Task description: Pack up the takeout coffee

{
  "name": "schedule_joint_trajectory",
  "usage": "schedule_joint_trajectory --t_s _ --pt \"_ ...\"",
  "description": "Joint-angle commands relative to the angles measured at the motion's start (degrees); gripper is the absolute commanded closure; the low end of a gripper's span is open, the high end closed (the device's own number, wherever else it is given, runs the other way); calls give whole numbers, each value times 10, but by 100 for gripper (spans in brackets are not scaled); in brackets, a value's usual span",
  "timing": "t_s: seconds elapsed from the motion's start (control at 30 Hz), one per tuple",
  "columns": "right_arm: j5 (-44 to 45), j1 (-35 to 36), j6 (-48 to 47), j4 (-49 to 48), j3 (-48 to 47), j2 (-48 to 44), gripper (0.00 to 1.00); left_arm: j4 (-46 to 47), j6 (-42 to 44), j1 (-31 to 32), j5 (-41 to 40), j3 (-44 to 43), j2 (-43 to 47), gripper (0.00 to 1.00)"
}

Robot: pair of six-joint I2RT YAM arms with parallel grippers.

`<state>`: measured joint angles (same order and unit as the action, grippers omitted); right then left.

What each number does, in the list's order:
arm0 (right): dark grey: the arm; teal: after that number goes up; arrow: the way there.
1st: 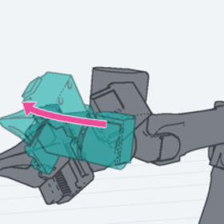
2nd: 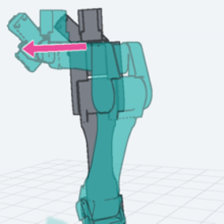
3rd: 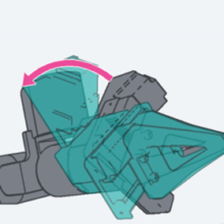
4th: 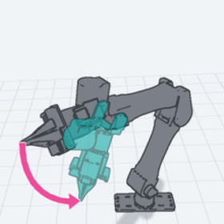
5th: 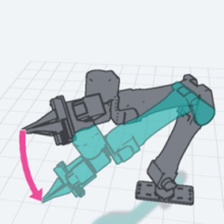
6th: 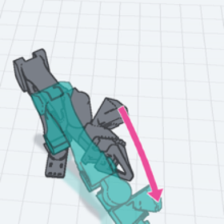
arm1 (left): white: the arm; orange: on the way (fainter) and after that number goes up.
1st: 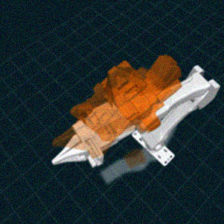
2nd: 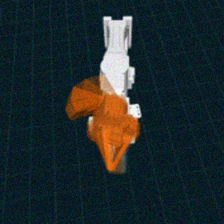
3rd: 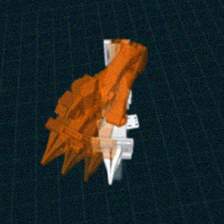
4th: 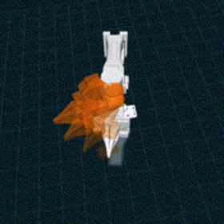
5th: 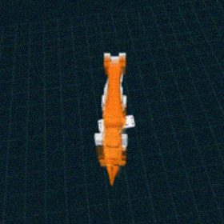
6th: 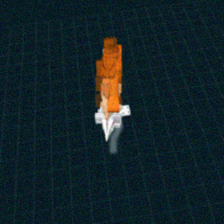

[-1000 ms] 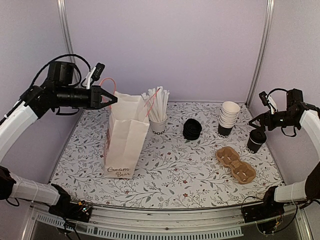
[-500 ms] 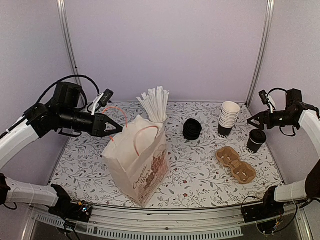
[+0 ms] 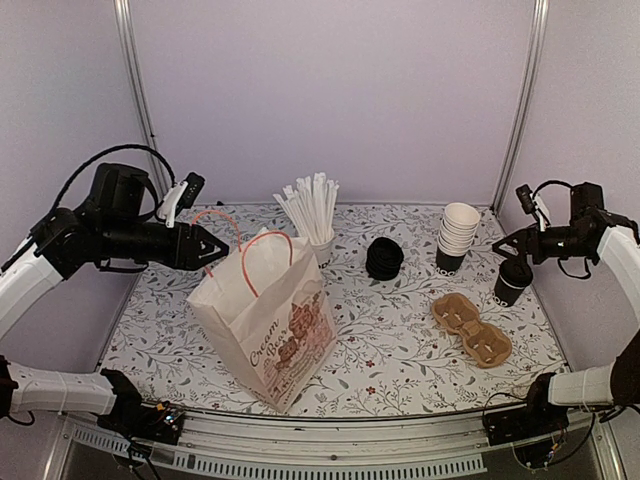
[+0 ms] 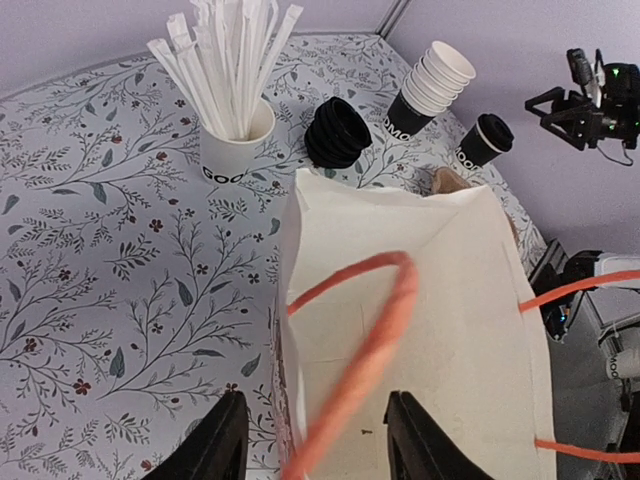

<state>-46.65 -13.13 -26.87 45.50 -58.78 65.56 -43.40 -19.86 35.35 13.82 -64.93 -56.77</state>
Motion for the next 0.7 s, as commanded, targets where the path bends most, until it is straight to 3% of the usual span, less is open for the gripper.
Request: schedule_joint_trajectory --t_s 0.0,0.2,0.33,0.37,0.4,0.67 --pt "-14 15 -72 57 1 -14 23 2 -15 -1 1 0 11 50" --pt "66 63 -233 167 1 -30 23 28 -37 1 7 29 36 50" --pt "181 152 -253 170 57 -34 24 30 -50 5 -8 47 47 47" --pt "208 169 -245 158 72 -34 24 31 -53 5 -13 51 49 30" --pt "228 184 -235 147 83 -32 24 31 -55 5 -21 55 50 4" --pt "324 217 -126 65 116 70 30 35 -74 7 -73 77 56 0"
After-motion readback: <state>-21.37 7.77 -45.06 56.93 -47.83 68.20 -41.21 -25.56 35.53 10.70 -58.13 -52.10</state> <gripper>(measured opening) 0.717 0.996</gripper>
